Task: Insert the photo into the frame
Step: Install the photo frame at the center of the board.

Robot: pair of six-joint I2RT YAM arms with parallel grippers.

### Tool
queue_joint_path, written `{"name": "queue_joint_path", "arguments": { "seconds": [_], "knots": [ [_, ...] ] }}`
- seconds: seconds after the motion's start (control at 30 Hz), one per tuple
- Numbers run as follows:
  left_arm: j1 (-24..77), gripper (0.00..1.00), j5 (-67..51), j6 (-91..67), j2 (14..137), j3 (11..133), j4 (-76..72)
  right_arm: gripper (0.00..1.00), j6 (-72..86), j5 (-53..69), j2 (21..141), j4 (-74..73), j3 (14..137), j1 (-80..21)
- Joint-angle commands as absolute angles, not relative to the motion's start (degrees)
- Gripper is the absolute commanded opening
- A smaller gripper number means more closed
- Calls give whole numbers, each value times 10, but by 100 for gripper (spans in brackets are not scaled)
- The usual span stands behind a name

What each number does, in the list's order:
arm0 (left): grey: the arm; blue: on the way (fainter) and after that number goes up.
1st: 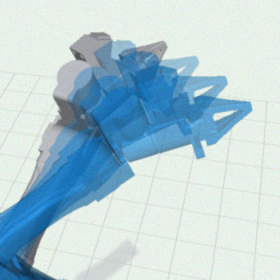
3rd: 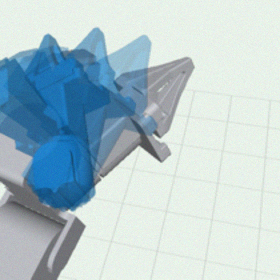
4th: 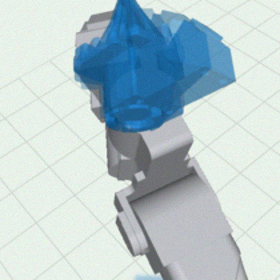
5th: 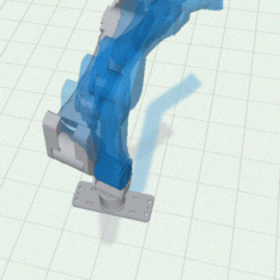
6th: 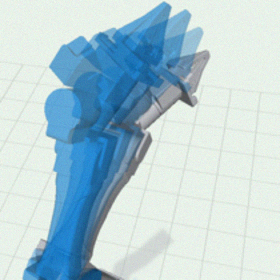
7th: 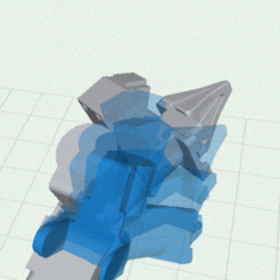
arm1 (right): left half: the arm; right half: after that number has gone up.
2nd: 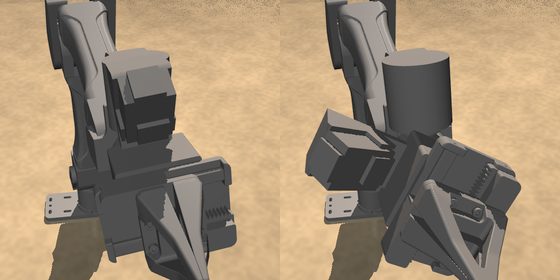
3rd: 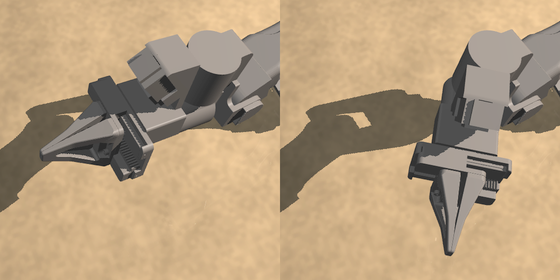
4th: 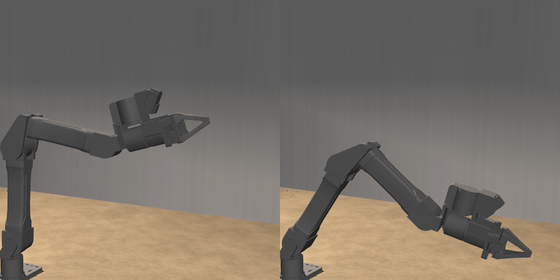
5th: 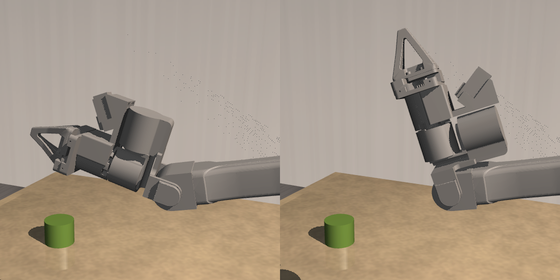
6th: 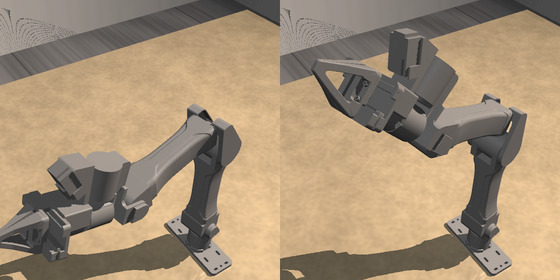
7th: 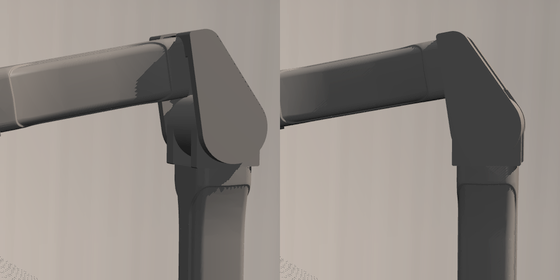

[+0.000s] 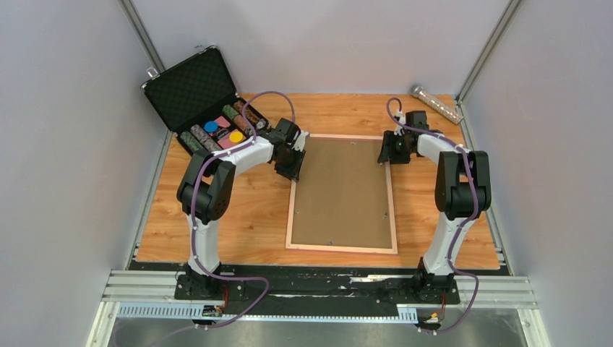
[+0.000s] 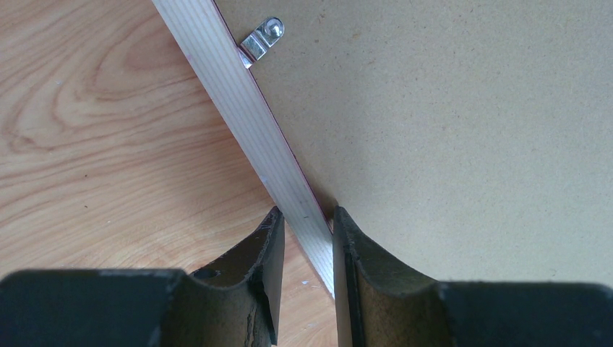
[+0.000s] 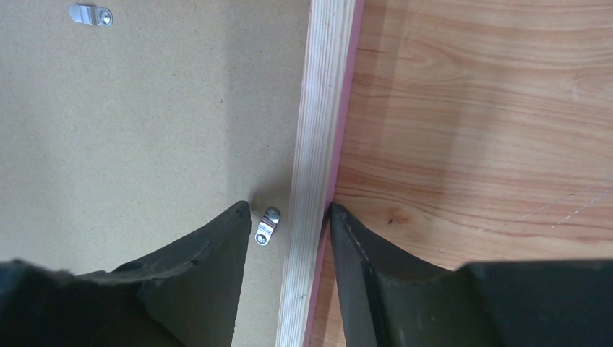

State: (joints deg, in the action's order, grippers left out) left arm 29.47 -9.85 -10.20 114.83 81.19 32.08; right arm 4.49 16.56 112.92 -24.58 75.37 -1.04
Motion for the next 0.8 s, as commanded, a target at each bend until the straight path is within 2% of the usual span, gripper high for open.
{"name": "queue_joint_path", "arguments": {
  "seconds": [0.0, 0.23, 0.77],
  "knots": [
    [300, 0, -97, -91, 1180, 805, 312, 48, 23, 154, 1113, -259, 734, -17],
    [300, 0, -97, -91, 1182, 806, 313, 46, 14, 147, 1111, -259, 725, -17],
    [300, 0, -94, -91, 1180, 806, 313, 26, -17, 141, 1104, -260, 729, -17]
  ]
}}
